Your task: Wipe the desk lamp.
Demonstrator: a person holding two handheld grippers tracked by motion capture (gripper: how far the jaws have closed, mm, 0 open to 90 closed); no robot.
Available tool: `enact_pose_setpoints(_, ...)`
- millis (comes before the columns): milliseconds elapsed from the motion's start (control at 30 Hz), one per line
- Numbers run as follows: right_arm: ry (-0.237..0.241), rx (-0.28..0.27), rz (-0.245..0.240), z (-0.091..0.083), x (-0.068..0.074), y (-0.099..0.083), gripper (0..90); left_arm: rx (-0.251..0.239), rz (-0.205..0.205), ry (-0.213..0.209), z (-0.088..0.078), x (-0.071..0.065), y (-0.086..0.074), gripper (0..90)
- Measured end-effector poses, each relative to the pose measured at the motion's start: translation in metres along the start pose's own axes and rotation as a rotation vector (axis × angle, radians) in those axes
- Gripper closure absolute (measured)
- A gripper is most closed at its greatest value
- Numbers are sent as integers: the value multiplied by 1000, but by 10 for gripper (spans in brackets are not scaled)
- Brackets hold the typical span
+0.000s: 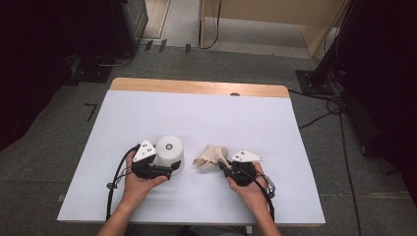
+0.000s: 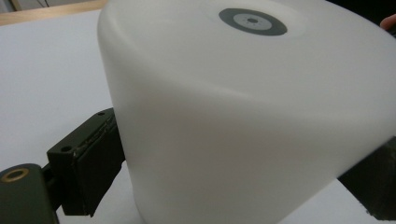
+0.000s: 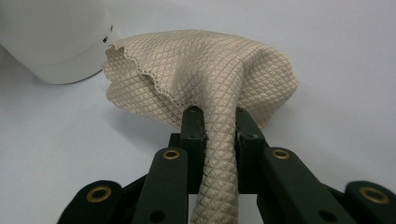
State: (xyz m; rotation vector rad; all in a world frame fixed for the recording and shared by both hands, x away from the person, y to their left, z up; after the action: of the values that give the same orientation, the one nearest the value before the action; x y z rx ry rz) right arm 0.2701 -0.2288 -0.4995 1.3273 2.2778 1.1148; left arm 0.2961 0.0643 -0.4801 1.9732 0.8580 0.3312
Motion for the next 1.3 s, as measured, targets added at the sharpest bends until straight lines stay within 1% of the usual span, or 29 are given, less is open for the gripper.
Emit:
enact_pose_setpoints(100,2,0,3,-1,-1,0,782,1,13,8,-1,-1,1,58)
enact_pose_setpoints(133,0,-5,4,-2,-2,0,782,2,33,13,-2,-2,1,65)
enact_pose_setpoints(200,2,-4,4,-3,-1,0,782,-1,39,10,-2,-2,1,69)
enact_pose_setpoints(233,3,-7,3,-3,-1,0,782,-1,53,-9,-3,-3,0,69)
enact_pose_setpoints(267,3,-9,1,-3,0,0,783,-1,53,-9,-3,-3,0,71)
enact_pose_setpoints(300,7,-10,0,-4,1,1,783,-6,64,-39,-3,-4,0,72)
enact_pose_setpoints(333,12,-15,-6,-5,2,1,783,-6,64,-39,-3,-4,0,73)
enact_pose_setpoints(367,19,-21,-9,-5,3,2,784,-9,79,-72,-4,-7,0,74)
enact_pose_setpoints(400,28,-30,-16,-7,5,3,785,-9,89,-91,-4,-8,-1,75)
enact_pose_setpoints(433,28,-30,-16,-7,5,3,785,-9,89,-91,-4,-8,-1,75)
enact_pose_setpoints(467,57,-53,-37,-9,10,4,786,-10,109,-130,-3,-13,-1,76)
enact_pose_setpoints(500,79,-67,-54,-11,13,5,787,-8,121,-147,-3,-16,-2,76)
enact_pose_setpoints(567,114,-91,-97,-13,19,8,789,-5,142,-173,-2,-21,-2,76)
enact_pose_setpoints(600,128,-103,-114,-14,23,9,790,-5,142,-173,-2,-21,-2,76)
enact_pose_setpoints(633,141,-111,-131,-15,26,9,790,-3,162,-199,-1,-25,-2,76)
enact_pose_setpoints(733,197,-142,-154,-20,36,13,793,-2,184,-236,0,-32,-2,76)
enact_pose_setpoints(800,223,-163,-167,-24,41,15,794,1,188,-243,1,-35,-2,76)
enact_pose_setpoints(900,247,-184,-177,-28,48,18,795,4,191,-240,2,-36,-2,75)
enact_pose_setpoints(933,257,-193,-177,-30,49,19,795,8,184,-245,2,-35,-3,74)
enact_pose_setpoints(967,257,-193,-177,-30,49,19,795,8,184,-245,2,-35,-3,72)
enact_pose_setpoints(1000,276,-210,-183,-33,53,21,796,11,181,-249,2,-35,-3,70)
enact_pose_setpoints(1033,282,-219,-190,-35,54,21,796,18,177,-253,2,-35,-3,69)
enact_pose_setpoints(1133,294,-245,-202,-38,58,23,795,18,177,-252,3,-35,-3,66)
enact_pose_setpoints(1300,293,-288,-205,-44,62,26,795,19,175,-251,3,-35,-3,66)
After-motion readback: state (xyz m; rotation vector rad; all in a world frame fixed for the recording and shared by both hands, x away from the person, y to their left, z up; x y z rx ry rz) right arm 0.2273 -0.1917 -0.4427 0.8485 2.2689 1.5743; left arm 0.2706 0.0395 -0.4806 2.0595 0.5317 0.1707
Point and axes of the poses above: each handheld gripper's, and its own axes: z roughly forward along the jaws, y roughly out of its top, x roughly to its left, the point moved 2 cm from there along z, roughly forward along the jaws, and after that the axes turned 4 degrees about x, right-handed, at the moved point
